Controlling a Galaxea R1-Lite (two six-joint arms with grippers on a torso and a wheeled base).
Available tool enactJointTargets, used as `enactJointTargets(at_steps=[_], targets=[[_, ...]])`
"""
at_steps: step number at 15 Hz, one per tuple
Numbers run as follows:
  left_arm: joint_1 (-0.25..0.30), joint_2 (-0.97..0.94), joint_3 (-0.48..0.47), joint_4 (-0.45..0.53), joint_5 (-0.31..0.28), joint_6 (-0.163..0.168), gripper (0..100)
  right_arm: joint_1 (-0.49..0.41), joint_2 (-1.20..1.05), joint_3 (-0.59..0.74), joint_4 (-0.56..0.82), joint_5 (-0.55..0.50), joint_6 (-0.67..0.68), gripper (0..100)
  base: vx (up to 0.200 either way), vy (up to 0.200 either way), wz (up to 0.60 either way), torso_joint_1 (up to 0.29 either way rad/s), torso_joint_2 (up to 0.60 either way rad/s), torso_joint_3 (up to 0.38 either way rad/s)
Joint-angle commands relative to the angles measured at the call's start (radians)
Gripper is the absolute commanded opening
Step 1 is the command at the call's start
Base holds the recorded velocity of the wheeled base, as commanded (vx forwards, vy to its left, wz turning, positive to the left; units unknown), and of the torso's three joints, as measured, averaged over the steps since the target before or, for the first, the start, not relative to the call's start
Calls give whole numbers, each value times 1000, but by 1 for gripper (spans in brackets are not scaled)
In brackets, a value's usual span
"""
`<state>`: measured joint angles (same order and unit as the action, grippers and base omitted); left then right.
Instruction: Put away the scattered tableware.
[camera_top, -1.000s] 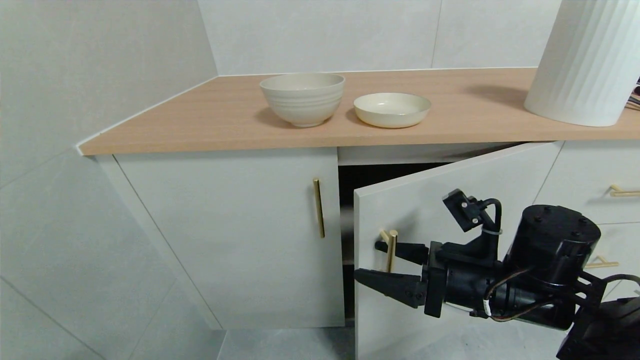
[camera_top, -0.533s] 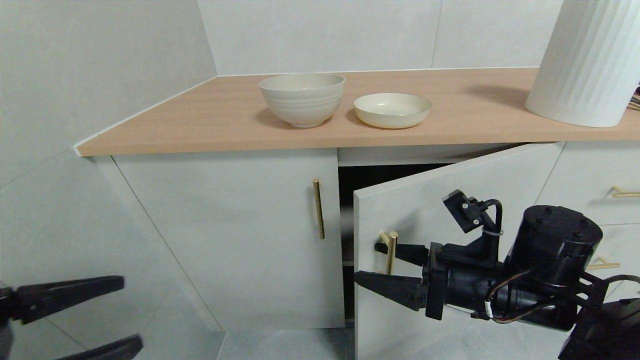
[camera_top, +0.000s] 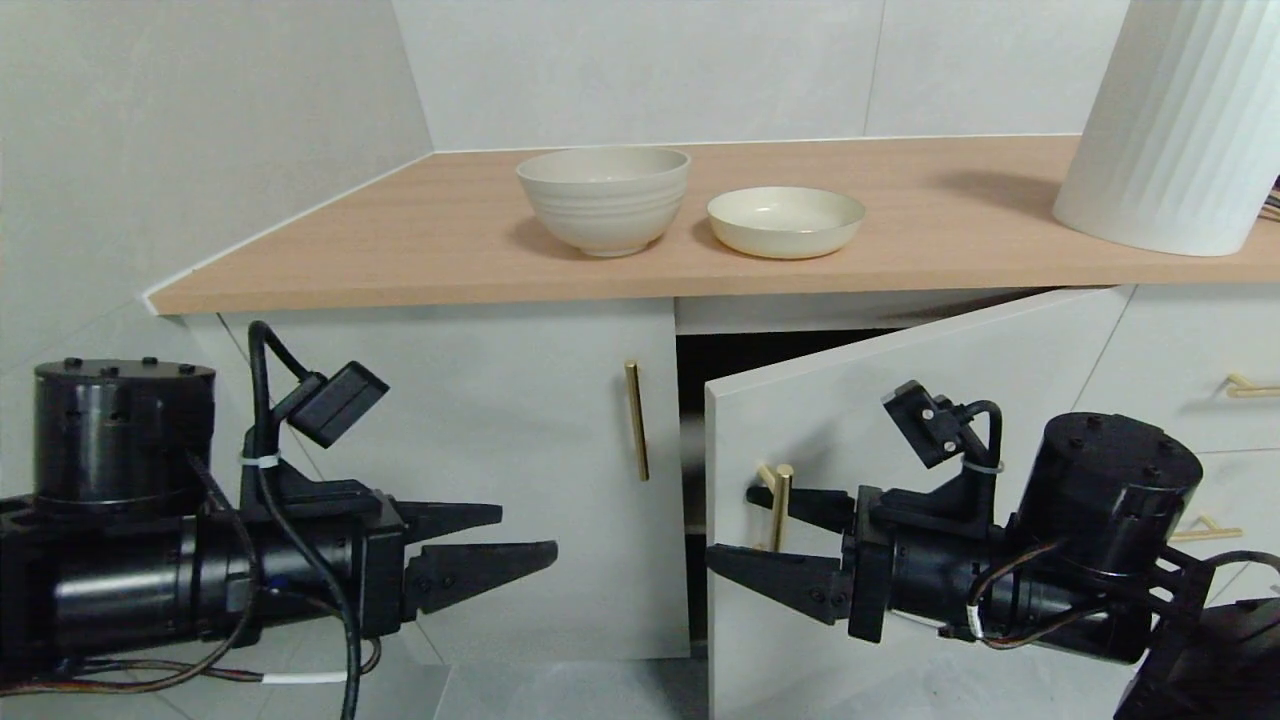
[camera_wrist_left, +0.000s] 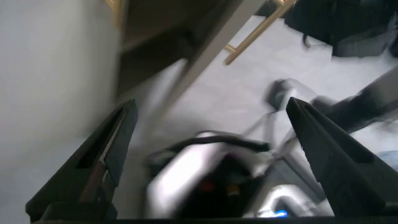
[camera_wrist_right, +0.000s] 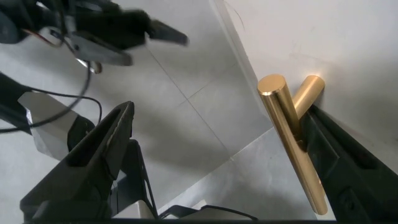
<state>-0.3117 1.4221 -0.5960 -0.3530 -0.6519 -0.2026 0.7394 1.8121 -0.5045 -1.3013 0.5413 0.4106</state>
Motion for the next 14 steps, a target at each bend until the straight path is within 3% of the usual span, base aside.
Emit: enactJointTargets(at_steps=[1,8,9,14], targets=[[-49,55,18,-43,0,-57,100,2,9,0,4,-3,0,100,0,0,0,0,0,0],[-72,86,16,-52,0,-60,100,2,15,-2,4,-1,0,100,0,0,0,0,0,0],[-78,87,15,-52,0,-60,0,2,15,-2,4,-3,0,100,0,0,0,0,0,0],[-83,121,15,-121,0,-60,0,2,27,-2,4,-3,-1,100,0,0,0,0,0,0]])
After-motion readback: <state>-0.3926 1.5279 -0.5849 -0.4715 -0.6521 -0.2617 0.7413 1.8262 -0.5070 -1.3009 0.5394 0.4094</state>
